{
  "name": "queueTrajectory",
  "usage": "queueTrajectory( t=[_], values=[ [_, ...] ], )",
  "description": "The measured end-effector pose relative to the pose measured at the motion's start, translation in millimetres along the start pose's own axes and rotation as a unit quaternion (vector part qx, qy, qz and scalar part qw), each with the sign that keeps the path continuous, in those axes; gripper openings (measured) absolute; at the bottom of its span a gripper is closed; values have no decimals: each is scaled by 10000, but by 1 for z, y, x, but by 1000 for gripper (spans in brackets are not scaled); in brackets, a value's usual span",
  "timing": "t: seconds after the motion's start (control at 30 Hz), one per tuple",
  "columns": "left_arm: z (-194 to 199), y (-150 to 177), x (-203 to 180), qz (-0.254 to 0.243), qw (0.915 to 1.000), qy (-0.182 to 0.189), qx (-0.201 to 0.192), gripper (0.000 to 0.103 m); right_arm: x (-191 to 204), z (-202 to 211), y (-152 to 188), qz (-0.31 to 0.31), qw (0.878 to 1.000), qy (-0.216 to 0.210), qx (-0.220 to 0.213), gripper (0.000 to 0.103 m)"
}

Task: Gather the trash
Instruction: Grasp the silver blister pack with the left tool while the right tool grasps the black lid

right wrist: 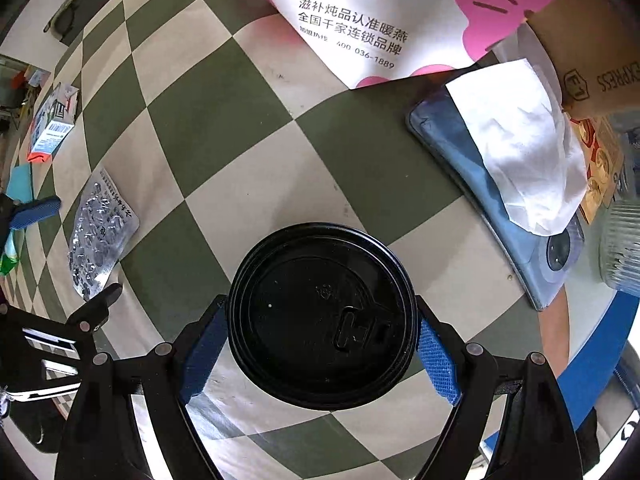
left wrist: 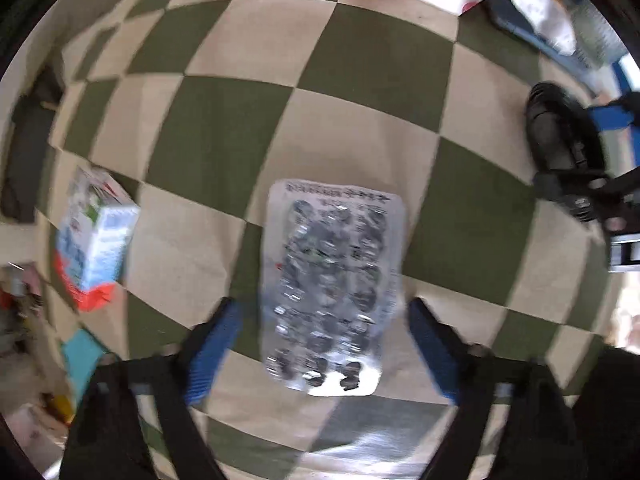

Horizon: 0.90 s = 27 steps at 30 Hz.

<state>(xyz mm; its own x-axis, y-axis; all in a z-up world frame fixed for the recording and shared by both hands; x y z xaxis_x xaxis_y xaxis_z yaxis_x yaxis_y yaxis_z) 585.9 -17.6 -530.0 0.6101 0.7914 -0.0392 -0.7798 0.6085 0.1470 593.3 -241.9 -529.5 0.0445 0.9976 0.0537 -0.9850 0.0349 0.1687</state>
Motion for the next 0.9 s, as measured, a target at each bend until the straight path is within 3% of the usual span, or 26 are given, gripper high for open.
queueTrajectory(
  t=[0.17, 0.27, 0.33, 0.37, 0.47, 0.53, 0.6, 0.77, 0.9],
  values=[
    [8, -2, -4, 407, 9991, 97, -113, 64, -2, -1, 0, 38, 10000, -27, 38, 88],
    [8, 7, -2, 1108, 9937, 130, -100, 64, 2, -5, 7, 108, 9999, -23, 65, 88],
    [10, 19, -2, 1928, 9806, 350, -44, 63, 3, -7, 10, 173, 9998, -31, 91, 88],
    [8, 30, -1, 2384, 9699, 490, 27, 63, 6, -7, 13, 206, 9997, -49, 111, 88],
    [7, 60, -9, 3565, 9296, 919, 181, 63, 13, -9, 21, 306, 9993, -80, 179, 88],
    [8, 67, -15, 3885, 9163, 958, 164, 64, 17, -10, 26, 391, 9990, -54, 200, 88],
    [10, 65, -17, 3983, 9133, 849, 65, 64, 20, -11, 29, 479, 9987, 19, 194, 88],
    [11, 54, -30, 3893, 9194, 531, 181, 65, 32, -14, 30, 667, 9971, 223, 295, 90],
    [8, 55, -47, 3965, 9169, 435, 146, 66, 46, -17, 33, 770, 9958, 351, 355, 91]
  ],
)
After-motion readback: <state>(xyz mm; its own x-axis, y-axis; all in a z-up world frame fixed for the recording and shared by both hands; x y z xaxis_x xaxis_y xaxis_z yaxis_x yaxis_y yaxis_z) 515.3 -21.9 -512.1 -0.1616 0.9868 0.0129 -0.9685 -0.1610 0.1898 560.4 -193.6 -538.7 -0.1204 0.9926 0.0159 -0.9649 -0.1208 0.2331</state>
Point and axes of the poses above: each gripper's, at about its wrist camera, not at the fingertips, and z roughly against the way its jaws point, x to its left, y to its underside, the point moved 8 cm from there along -z, roughly the way its jaws point
